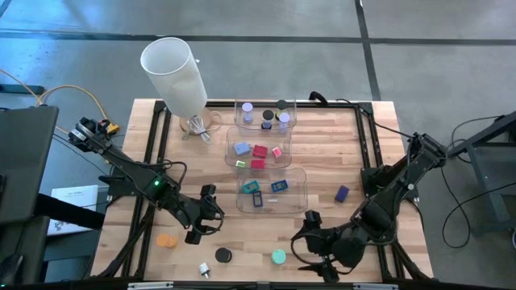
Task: Pick & Place Office items
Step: Put the light blue hourglass into the top transparent bin
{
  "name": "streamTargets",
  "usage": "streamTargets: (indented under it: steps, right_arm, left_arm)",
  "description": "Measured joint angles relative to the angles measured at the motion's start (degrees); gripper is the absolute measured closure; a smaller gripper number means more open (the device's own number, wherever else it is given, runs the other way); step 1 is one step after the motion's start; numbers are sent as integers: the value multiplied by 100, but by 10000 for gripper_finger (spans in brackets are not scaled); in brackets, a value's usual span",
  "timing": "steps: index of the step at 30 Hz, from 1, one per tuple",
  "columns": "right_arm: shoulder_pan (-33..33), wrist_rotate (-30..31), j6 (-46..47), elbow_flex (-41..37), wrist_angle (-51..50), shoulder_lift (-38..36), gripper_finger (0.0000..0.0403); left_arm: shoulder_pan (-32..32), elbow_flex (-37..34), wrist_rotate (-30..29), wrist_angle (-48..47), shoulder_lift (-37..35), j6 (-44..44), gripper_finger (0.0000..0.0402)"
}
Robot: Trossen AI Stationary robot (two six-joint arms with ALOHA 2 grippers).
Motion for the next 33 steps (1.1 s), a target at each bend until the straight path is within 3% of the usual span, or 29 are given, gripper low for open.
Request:
streamTargets:
  steps: [6, 16, 21, 33]
  right_arm:
    - [-188, 40, 50, -4, -289, 547, 58]
    - [-1060, -1811, 615, -9, -658, 1344, 66]
    - [-1273, -2278, 437, -9, -593, 1505, 66]
    - [-1031, -1846, -168, 49, -286, 1517, 66]
  left_arm:
    - [0, 0, -7, 9, -2, -28, 156]
    - [-4, 0, -4, 11, -2, -334, 156]
    - [-4, 0, -4, 7, -2, -343, 156]
    - [-4, 0, -30, 4, -2, -280, 156]
